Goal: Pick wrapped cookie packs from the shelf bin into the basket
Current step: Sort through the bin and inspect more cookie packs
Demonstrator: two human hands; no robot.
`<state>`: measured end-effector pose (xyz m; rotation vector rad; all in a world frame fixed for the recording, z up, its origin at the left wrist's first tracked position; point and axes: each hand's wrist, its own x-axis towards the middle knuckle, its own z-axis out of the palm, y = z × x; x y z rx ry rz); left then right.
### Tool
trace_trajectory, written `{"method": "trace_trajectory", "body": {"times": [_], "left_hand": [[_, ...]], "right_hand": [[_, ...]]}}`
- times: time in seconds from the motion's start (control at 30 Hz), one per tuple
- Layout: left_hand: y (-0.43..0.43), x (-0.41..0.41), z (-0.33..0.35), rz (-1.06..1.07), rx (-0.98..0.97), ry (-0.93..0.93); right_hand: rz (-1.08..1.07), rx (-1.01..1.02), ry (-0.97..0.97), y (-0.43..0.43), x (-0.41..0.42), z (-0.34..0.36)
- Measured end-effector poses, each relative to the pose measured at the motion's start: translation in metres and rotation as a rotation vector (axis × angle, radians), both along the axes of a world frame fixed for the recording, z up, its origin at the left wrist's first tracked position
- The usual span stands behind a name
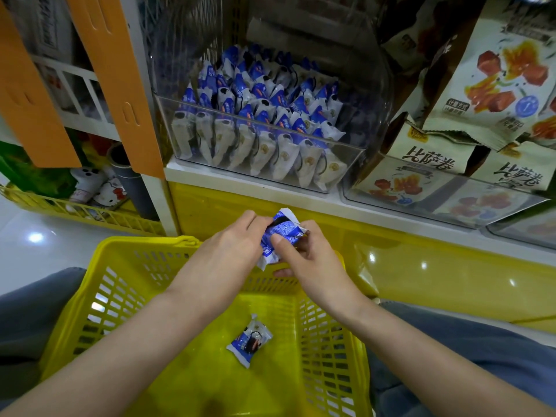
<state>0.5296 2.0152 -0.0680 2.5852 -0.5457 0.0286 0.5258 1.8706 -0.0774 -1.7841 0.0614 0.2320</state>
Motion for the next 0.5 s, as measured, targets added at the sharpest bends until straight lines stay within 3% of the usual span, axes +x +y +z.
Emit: {"method": "trace_trajectory", "body": {"times": [0.13,0.33,0.5], "left_hand": [[0.000,0.001,0.002,0.047,-0.115,0.021],[0.002,0.002,-0.005,0.021,-0.023,-0.008],[0.000,0.006,-0.010,0.129,-0.328,0.024]], "right_hand": [[0.030,-0.169,-0.068,-0.002,-0.001,0.001],[0.146,-0.369,-0.176,-0.003,-0.009,0.004],[0.143,-0.333,-0.172,-0.004,-0.007,0.006]]}}
